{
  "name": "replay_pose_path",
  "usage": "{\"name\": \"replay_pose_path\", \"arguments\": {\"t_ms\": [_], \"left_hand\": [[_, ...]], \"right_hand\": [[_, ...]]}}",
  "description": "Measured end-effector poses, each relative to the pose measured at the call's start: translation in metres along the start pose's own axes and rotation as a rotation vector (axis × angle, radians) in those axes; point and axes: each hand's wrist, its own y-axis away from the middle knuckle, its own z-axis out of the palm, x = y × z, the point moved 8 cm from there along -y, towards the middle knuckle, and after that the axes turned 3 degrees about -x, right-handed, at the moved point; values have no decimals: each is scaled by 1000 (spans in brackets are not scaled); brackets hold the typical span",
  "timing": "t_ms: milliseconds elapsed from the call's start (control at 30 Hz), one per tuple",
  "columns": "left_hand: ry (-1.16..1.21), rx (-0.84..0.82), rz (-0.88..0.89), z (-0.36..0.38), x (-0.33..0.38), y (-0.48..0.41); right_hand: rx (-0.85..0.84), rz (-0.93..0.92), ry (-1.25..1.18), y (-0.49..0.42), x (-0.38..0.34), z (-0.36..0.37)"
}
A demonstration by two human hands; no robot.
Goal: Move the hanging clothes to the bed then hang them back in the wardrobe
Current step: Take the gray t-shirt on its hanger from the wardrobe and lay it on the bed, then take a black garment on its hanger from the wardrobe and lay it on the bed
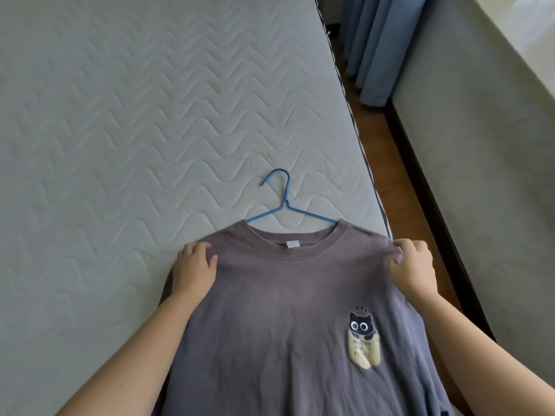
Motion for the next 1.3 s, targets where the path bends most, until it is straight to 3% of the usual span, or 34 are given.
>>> {"name": "replay_pose_path", "arguments": {"t_ms": [167, 433, 667, 933, 1133, 1300], "left_hand": [[193, -129, -30, 0, -20, 108], [360, -276, -318, 15, -65, 308], [515, -308, -517, 17, -81, 411], [429, -527, -453, 27, -82, 464], [467, -513, -450, 9, -110, 496], [575, -448, -479, -16, -168, 549]], "right_hand": [[-111, -16, 45, 86, 15, -8], [-469, 137, 19, 252, 84, 5], [-508, 329, -156, 343, 135, -33], [-524, 320, -118, 378, 176, -69], [-520, 333, -79, 412, 186, -71], [-581, 218, 67, 448, 149, -42]]}}
